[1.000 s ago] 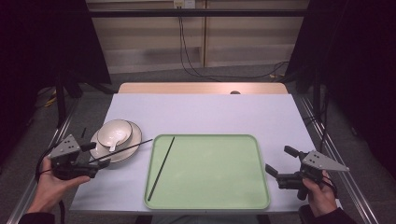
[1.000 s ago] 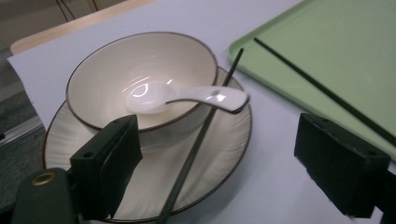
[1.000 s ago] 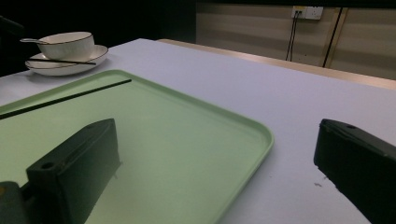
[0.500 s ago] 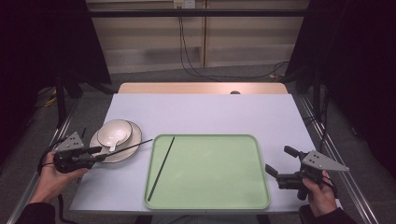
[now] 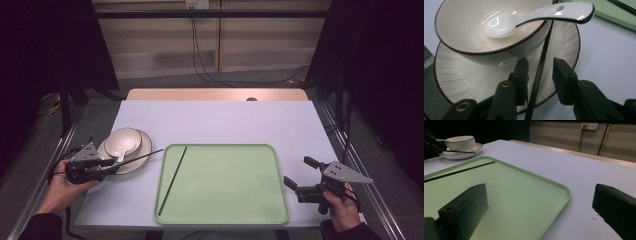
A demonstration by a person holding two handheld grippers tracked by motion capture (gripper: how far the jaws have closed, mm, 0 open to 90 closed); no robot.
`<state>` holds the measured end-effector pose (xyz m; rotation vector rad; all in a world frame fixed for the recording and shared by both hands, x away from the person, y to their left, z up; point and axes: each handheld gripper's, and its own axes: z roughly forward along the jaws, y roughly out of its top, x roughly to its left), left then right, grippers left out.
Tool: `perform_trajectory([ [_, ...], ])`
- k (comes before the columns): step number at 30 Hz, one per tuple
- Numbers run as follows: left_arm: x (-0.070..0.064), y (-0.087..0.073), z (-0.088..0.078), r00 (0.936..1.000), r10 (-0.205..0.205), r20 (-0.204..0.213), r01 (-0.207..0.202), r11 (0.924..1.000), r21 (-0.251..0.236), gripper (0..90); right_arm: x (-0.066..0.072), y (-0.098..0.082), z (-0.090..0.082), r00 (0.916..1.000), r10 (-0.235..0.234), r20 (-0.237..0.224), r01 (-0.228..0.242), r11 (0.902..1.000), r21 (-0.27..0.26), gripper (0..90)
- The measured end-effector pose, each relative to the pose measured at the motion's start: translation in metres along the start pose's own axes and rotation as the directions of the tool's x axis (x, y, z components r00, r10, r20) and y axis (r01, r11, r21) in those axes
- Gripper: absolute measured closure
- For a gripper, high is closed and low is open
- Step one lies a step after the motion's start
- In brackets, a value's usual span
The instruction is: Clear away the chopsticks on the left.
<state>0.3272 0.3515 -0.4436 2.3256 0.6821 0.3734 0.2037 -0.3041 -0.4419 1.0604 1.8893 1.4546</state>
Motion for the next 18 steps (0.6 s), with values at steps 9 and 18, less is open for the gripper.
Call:
perform_trajectory([
  [9,0.0027,0.0015,0.0038,0.9986,0.031,0.042,-0.033,0.999,0.03,79.7,-0.0005,-0.0001,-0.0001,1.0,0.004,0.003,-0.004,1.0,-0.001,0.0],
  [18,0.0008,0.0028,0.005,0.9977,0.019,0.065,-0.02,0.9996,0.018,85.9,-0.0003,-0.0002,-0.0002,1.0,0.002,0.009,-0.002,1.0,-0.001,0.0],
])
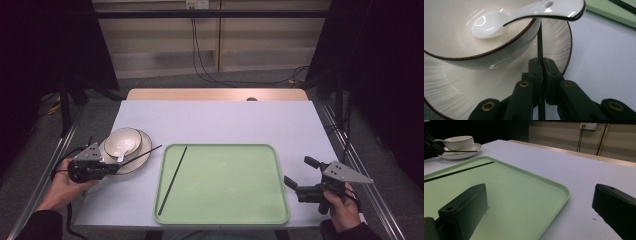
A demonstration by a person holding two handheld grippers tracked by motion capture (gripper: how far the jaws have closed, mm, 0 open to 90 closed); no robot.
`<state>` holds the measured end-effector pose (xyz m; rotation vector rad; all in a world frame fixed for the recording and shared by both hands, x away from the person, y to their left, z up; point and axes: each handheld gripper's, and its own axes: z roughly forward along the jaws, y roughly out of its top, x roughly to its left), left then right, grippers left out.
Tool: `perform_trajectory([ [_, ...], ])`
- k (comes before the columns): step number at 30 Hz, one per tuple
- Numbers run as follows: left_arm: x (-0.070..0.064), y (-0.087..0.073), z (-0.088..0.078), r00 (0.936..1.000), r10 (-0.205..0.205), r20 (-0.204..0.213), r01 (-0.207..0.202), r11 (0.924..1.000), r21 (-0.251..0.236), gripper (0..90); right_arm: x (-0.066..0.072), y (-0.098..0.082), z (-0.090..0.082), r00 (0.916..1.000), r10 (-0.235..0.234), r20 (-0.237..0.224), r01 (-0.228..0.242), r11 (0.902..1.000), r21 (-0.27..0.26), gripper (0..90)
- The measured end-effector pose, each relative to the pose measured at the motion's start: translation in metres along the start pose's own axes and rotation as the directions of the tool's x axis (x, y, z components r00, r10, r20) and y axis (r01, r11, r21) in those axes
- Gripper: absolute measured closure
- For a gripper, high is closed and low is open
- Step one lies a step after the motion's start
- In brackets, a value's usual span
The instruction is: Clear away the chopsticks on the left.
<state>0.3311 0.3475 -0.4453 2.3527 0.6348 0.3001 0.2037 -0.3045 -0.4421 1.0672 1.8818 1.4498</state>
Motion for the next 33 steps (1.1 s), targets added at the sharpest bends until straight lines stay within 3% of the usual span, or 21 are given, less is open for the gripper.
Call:
perform_trajectory([
  [10,-0.004,0.003,-0.007,0.9962,-0.079,0.035,0.08,0.9967,-0.017,86.1,0.0,0.0,0.0,1.0,0.001,-0.006,-0.001,1.0,0.0,0.0],
  [17,-0.009,0.004,-0.017,0.9906,-0.133,0.032,0.135,0.988,-0.076,86.1,0.0,0.0,0.0,1.0,0.002,-0.006,-0.002,1.0,0.0,0.0],
  [24,-0.03,0.005,-0.024,0.9858,-0.165,0.031,0.167,0.9803,-0.106,86.1,0.0,0.0,0.0,1.0,0.002,-0.009,-0.002,1.0,0.001,0.0],
  [26,-0.037,0.005,-0.026,0.9827,-0.184,0.024,0.185,0.9735,-0.134,86.0,0.0,0.0,0.0,1.0,0.002,-0.008,-0.002,1.0,-0.001,0.0],
  [27,-0.039,0.006,-0.027,0.9844,-0.174,0.023,0.176,0.9743,-0.141,86.0,0.0,0.0,0.0,1.0,0.0,-0.009,0.0,1.0,-0.002,0.0],
  [29,-0.046,0.008,-0.027,0.9799,-0.198,0.024,0.199,0.9674,-0.157,86.1,0.0,0.0,0.0,1.0,0.003,-0.007,-0.004,1.0,-0.005,0.0],
  [33,-0.055,0.013,-0.028,0.9772,-0.21,0.033,0.212,0.9617,-0.173,86.1,0.001,0.0,-0.001,0.9999,0.001,-0.015,-0.001,1.0,-0.004,0.0],
])
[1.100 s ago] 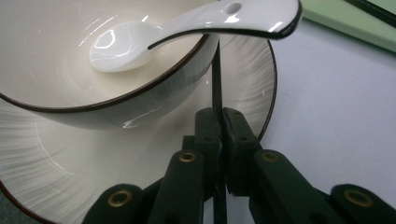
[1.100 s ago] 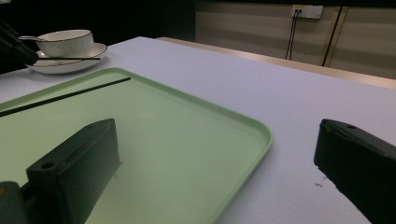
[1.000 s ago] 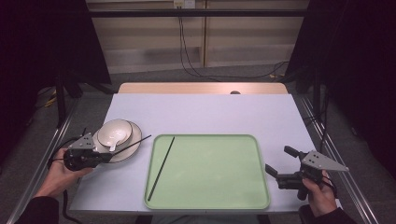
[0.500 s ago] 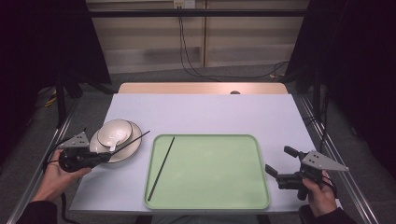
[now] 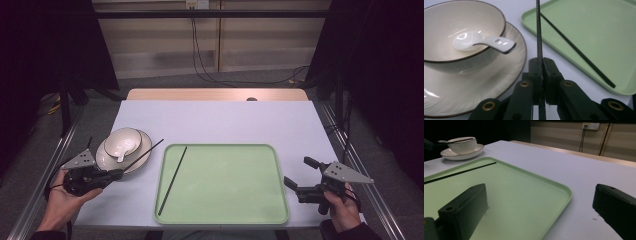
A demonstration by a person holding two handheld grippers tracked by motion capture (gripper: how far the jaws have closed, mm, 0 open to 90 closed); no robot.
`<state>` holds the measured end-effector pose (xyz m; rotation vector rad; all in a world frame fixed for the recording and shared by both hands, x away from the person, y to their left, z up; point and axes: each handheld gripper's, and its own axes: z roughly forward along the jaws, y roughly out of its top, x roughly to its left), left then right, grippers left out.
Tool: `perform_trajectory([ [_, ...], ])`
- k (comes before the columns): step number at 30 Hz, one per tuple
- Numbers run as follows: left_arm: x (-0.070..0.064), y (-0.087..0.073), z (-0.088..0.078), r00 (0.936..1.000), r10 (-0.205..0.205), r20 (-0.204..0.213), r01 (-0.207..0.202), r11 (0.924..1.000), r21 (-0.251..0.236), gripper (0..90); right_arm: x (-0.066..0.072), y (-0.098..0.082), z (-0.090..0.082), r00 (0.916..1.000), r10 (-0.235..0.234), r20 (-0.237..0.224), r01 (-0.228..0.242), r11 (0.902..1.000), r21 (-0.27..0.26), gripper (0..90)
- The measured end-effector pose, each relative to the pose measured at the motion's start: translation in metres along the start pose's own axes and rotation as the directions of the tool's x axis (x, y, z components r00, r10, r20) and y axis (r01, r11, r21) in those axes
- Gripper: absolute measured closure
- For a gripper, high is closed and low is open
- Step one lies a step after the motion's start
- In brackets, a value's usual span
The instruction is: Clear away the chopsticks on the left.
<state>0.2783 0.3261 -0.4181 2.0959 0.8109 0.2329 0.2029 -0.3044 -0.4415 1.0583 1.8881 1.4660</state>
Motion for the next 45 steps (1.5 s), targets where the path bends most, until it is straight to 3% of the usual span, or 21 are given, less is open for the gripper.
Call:
perform_trajectory([
  [9,-0.029,0.008,0.004,0.9996,-0.027,0.01,0.027,0.9996,-0.012,86.1,0.0,0.0,-0.001,1.0,0.002,0.0,-0.002,1.0,-0.004,0.0],
  [17,-0.058,0.002,0.015,0.9963,-0.083,0.024,0.083,0.9965,-0.007,86.1,0.0,0.0,0.0,1.0,0.003,-0.002,-0.003,1.0,-0.003,0.0],
  [19,-0.068,0.004,0.019,0.9969,-0.074,0.027,0.074,0.9972,-0.001,86.1,0.0,0.0,0.0,1.0,0.002,0.0,-0.002,1.0,-0.004,0.0],
  [22,-0.078,0.009,0.024,0.9965,-0.083,-0.004,0.083,0.9965,-0.001,86.1,0.0,0.0,0.0,1.0,0.003,0.002,-0.003,1.0,-0.005,0.0],
  [26,-0.082,0.01,0.035,0.9845,-0.167,-0.053,0.166,0.9857,-0.029,86.2,0.0,0.0,0.0,1.0,0.002,-0.001,-0.002,1.0,-0.005,0.0],
  [32,-0.082,0.004,0.053,0.9608,-0.259,-0.098,0.26,0.9657,-0.007,86.2,0.0,0.0,0.0,1.0,0.005,-0.005,-0.005,1.0,-0.002,0.0],
  [35,-0.084,0.006,0.057,0.957,-0.273,-0.099,0.274,0.9618,-0.004,86.2,0.0,0.0,0.0,1.0,0.004,0.0,-0.004,1.0,-0.003,0.0],
  [36,-0.087,0.007,0.058,0.9518,-0.284,-0.116,0.284,0.9587,-0.016,86.2,0.0,0.0,0.0,1.0,0.002,0.0,-0.002,1.0,-0.002,0.0],
  [40,-0.09,0.013,0.066,0.943,-0.31,-0.122,0.312,0.9502,-0.002,86.2,0.0,0.0,0.0,1.0,0.0,-0.002,0.0,1.0,0.001,0.0],
  [45,-0.097,0.019,0.078,0.9413,-0.311,-0.131,0.316,0.9486,0.016,86.1,0.0,0.0,0.0,1.0,0.0,0.002,0.0,1.0,-0.003,0.0],
])
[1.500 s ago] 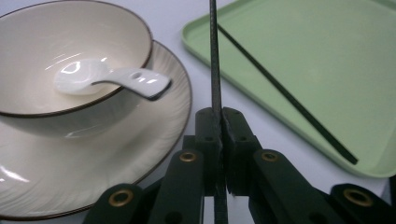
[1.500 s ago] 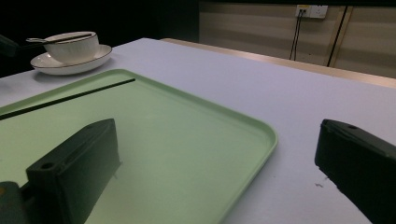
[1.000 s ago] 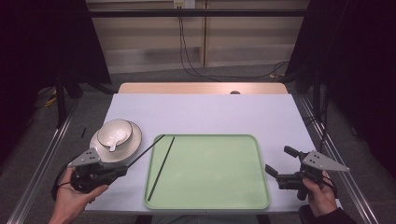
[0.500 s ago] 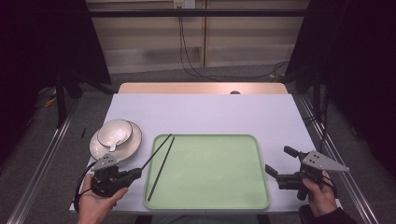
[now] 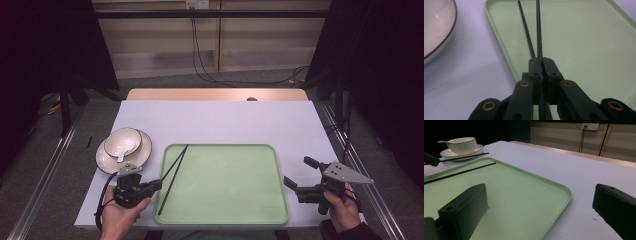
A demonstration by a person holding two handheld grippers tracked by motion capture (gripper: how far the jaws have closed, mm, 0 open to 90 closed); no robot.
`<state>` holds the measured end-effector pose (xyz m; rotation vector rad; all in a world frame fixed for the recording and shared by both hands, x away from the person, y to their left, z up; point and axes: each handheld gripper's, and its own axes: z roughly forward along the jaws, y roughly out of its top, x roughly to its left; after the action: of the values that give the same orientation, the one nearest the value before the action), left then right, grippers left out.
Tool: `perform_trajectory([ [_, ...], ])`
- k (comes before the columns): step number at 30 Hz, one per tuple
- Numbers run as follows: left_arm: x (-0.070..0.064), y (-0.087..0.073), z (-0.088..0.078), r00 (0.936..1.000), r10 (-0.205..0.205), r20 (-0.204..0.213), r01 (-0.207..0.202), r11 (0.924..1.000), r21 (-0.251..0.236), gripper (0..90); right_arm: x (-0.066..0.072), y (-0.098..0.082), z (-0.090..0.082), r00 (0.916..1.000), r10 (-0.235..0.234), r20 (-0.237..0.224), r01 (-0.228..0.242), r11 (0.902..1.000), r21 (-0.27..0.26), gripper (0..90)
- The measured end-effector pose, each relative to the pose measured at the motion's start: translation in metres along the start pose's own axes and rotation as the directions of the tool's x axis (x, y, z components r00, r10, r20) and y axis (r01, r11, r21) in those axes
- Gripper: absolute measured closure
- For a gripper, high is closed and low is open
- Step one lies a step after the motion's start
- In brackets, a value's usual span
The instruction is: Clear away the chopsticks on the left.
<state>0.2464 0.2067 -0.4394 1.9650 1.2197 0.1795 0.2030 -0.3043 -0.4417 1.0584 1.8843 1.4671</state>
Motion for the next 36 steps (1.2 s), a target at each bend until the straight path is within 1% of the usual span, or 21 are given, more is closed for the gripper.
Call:
perform_trajectory([
  [1,-0.002,0.001,0.002,1.0,0.002,-0.005,-0.002,1.0,0.007,86.1,0.0,0.0,0.0,1.0,0.004,-0.002,-0.004,1.0,0.0,0.0],
  [2,-0.004,0.003,0.004,0.9999,0.002,-0.015,-0.002,1.0,0.004,86.1,0.0,0.0,0.0,1.0,0.006,0.0,-0.006,1.0,0.0,0.0],
  [3,-0.006,0.004,0.007,0.9999,-0.004,-0.013,0.004,1.0,0.0,86.1,0.0,0.0,0.001,1.0,0.004,-0.001,-0.004,1.0,0.0,0.0],
  [4,-0.007,0.005,0.01,0.9997,-0.01,-0.021,0.009,0.9999,-0.007,86.1,0.0,0.0,0.0,1.0,0.005,-0.003,-0.005,1.0,0.001,0.0],
  [5,-0.008,0.006,0.013,0.9995,-0.02,-0.024,0.02,0.9998,-0.005,86.1,0.0,0.0,0.0,1.0,0.001,-0.004,-0.001,1.0,0.004,0.0],
  [6,-0.009,0.008,0.017,0.9995,-0.02,-0.024,0.02,0.9998,-0.002,86.1,0.0,0.0,0.0,1.0,0.001,0.002,-0.001,1.0,0.002,0.0],
  [7,-0.011,0.008,0.019,0.9991,-0.032,-0.03,0.032,0.9995,-0.007,86.1,0.0,0.0,0.0,1.0,0.004,0.0,-0.004,1.0,0.002,0.0],
  [8,-0.012,0.009,0.021,0.9989,-0.034,-0.033,0.034,0.9994,-0.002,86.1,0.0,0.0,0.0,1.0,0.006,0.001,-0.006,1.0,0.002,0.0],
  [10,-0.014,0.009,0.024,0.9969,-0.063,-0.046,0.064,0.998,0.001,86.0,0.0,0.0,-0.001,1.0,0.007,-0.005,-0.007,1.0,0.003,0.0],
  [11,-0.015,0.009,0.025,0.9962,-0.077,-0.042,0.077,0.997,0.008,86.0,0.0,0.0,-0.001,1.0,0.007,-0.005,-0.007,1.0,0.003,0.0],
  [12,-0.017,0.009,0.027,0.9945,-0.083,-0.064,0.084,0.9964,0.012,86.0,0.0,0.0,0.0,1.0,0.004,-0.003,-0.004,1.0,0.002,0.0],
  [13,-0.019,0.009,0.029,0.9943,-0.075,-0.077,0.077,0.9968,0.023,86.0,0.0,0.0,0.0,1.0,0.003,-0.004,-0.003,1.0,0.002,0.0],
  [15,-0.023,0.008,0.033,0.9912,-0.105,-0.081,0.107,0.9938,0.03,86.0,0.0,0.0,0.0,1.0,0.003,-0.003,-0.003,1.0,0.001,0.0],
  [17,-0.028,0.009,0.037,0.9907,-0.081,-0.109,0.084,0.996,0.03,86.0,0.0,0.0,0.0,1.0,-0.003,-0.003,0.003,1.0,0.002,0.0],
  [18,-0.03,0.01,0.038,0.9893,-0.087,-0.117,0.091,0.9954,0.029,86.0,0.001,0.0,0.0,1.0,0.004,-0.007,-0.004,1.0,0.002,0.0],
  [20,-0.033,0.009,0.04,0.987,-0.079,-0.14,0.084,0.996,0.029,86.0,0.001,0.0,0.0,1.0,0.004,-0.009,-0.003,1.0,0.004,0.0],
  [22,-0.033,0.007,0.042,0.9862,-0.098,-0.133,0.104,0.9939,0.038,86.0,0.0,0.0,0.0,1.0,0.002,-0.007,-0.002,1.0,0.0,0.0],
  [26,-0.033,0.002,0.045,0.984,-0.092,-0.152,0.102,0.993,0.06,86.0,0.001,0.0,0.0,0.9999,0.004,-0.01,-0.004,1.0,0.004,0.0],
  [29,-0.033,0.002,0.048,0.9837,-0.093,-0.153,0.105,0.9919,0.071,85.9,0.0,0.0,0.001,0.9999,-0.003,-0.014,0.003,1.0,0.005,0.0],
  [31,-0.032,0.001,0.05,0.9823,-0.102,-0.157,0.116,0.99,0.081,85.7,0.0,0.0,0.0,0.9999,-0.003,-0.015,0.003,1.0,0.008,0.0],
  [36,-0.032,0.0,0.05,0.9849,-0.088,-0.149,0.1,0.9921,0.076,85.3,0.001,0.0,0.001,0.9999,0.004,-0.015,-0.004,1.0,0.006,0.0],
])
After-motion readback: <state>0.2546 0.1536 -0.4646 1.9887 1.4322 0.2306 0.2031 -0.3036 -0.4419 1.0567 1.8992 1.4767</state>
